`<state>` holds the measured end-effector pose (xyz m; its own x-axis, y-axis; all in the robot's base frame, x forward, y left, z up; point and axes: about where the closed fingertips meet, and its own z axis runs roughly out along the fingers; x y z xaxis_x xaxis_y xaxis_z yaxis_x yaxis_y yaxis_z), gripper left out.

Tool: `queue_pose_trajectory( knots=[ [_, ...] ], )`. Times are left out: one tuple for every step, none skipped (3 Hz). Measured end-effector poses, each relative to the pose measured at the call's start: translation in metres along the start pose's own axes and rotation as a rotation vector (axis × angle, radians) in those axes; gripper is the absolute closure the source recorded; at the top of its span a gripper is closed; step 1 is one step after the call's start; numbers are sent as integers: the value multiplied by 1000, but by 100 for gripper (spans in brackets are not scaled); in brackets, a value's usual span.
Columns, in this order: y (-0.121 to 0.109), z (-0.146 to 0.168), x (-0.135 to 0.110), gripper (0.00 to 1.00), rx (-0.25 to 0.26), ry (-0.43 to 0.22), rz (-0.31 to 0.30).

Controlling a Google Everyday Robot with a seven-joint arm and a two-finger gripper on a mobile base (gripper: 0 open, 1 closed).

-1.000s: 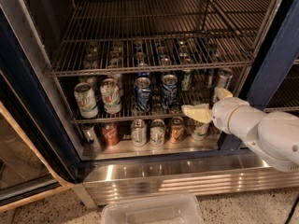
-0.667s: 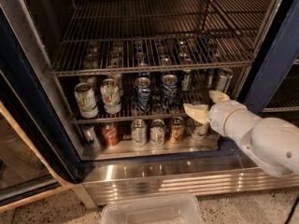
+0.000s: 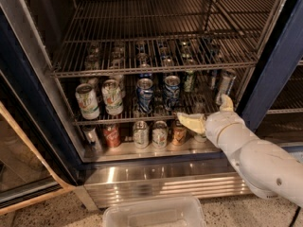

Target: Pick redbull can from middle shelf of fridge

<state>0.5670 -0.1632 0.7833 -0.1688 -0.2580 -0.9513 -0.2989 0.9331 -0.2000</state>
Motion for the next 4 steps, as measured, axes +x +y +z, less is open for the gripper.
queue_pose_trajectory(
  knots=[
    [0, 0, 0, 26, -1, 0, 0],
    [0, 0, 0, 40, -1, 0, 0],
    [0, 0, 0, 38, -1, 0, 0],
    [-4, 0, 2, 37, 24, -11, 13]
  ],
)
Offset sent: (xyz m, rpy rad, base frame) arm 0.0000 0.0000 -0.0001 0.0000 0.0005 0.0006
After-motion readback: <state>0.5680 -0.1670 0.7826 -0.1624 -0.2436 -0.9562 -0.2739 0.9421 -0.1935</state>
